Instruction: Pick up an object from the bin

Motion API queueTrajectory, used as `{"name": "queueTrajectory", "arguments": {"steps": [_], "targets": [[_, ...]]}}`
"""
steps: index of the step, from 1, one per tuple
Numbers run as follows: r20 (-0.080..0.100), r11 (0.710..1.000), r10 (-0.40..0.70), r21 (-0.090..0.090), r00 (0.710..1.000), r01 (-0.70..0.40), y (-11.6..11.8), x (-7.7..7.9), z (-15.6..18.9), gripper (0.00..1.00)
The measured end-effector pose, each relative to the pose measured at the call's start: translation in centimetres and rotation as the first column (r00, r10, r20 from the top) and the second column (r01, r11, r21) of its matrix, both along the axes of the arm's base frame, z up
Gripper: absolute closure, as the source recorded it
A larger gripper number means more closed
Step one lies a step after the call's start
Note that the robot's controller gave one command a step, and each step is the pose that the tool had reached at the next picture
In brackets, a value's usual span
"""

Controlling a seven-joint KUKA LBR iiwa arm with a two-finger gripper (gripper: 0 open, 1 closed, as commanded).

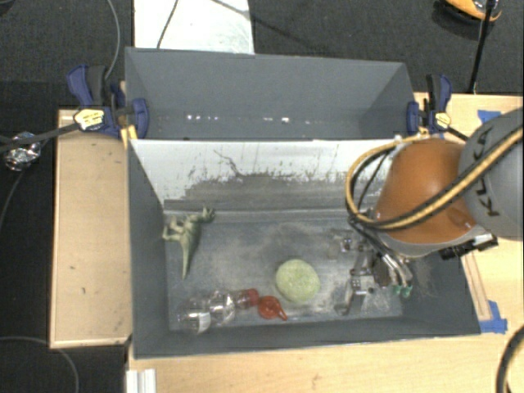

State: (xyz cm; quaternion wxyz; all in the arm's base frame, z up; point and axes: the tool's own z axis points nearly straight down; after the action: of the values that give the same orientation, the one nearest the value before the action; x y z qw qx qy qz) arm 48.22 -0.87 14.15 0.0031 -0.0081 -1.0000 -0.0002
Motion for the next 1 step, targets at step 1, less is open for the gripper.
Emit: {"name": "queueTrajectory", "arguments": {"steps": [1], "targets": [[0.008,1.000,0.000,0.000,1.000,0.000,0.00,0.17,0.42,0.00]]}}
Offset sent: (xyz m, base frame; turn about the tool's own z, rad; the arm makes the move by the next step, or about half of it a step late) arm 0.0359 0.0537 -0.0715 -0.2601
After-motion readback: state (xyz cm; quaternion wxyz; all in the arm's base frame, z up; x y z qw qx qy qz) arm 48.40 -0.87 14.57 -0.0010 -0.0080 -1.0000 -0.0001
